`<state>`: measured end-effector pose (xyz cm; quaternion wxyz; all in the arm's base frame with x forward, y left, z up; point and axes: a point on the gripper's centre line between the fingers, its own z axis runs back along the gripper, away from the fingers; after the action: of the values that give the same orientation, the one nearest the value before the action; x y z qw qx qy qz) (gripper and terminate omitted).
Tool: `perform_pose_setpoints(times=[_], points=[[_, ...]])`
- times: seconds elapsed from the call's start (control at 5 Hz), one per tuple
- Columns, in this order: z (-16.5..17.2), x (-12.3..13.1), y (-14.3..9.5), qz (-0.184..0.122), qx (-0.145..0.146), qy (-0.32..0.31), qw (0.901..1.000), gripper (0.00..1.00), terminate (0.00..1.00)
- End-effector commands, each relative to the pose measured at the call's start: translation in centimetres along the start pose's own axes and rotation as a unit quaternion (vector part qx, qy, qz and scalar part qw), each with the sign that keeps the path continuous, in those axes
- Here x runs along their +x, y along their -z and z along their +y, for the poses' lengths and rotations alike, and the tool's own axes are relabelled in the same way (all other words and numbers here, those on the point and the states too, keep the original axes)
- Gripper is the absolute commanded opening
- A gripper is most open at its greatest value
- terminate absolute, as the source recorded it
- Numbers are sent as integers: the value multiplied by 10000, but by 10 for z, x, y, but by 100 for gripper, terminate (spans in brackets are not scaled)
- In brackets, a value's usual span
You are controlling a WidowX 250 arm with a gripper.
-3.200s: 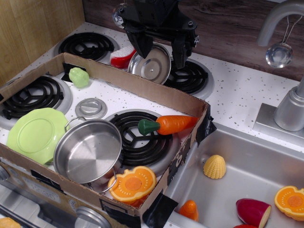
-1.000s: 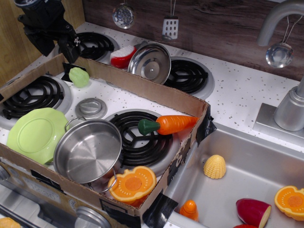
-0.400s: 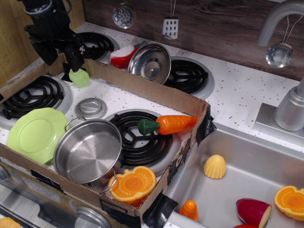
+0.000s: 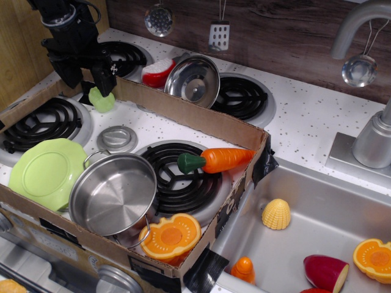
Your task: Put broccoli in pot
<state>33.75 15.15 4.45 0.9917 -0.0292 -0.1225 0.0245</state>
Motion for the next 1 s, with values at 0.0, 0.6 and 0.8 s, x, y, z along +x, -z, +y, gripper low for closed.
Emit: perform_pose_setpoints(times=[0.0, 0.6, 0.8], points=[[0, 7, 10, -112, 27, 45, 9999, 100, 0], [-1, 9, 25, 50, -118, 97, 9999, 100, 0], [-2, 9, 21, -71, -85, 116, 9999, 0, 0]])
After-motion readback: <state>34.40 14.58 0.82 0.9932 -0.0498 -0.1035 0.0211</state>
